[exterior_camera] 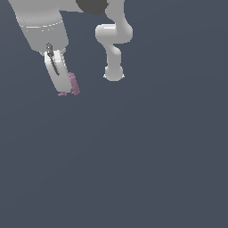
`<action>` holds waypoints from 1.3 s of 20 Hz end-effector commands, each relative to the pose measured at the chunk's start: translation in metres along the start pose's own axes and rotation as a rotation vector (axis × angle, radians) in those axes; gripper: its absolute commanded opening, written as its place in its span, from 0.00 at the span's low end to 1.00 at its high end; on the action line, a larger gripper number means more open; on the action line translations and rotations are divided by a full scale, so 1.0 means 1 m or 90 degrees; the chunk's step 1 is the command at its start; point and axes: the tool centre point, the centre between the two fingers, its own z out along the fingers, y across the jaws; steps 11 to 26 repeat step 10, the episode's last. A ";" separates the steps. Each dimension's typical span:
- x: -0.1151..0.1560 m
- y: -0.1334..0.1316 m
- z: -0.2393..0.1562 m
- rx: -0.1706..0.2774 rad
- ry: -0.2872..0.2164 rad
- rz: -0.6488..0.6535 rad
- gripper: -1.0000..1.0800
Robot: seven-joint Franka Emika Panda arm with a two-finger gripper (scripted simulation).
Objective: Pick up the object and move it to a goal position.
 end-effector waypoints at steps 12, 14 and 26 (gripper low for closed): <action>0.010 0.004 -0.027 -0.001 0.000 -0.001 0.00; 0.010 0.004 -0.027 -0.001 0.000 -0.001 0.00; 0.010 0.004 -0.027 -0.001 0.000 -0.001 0.00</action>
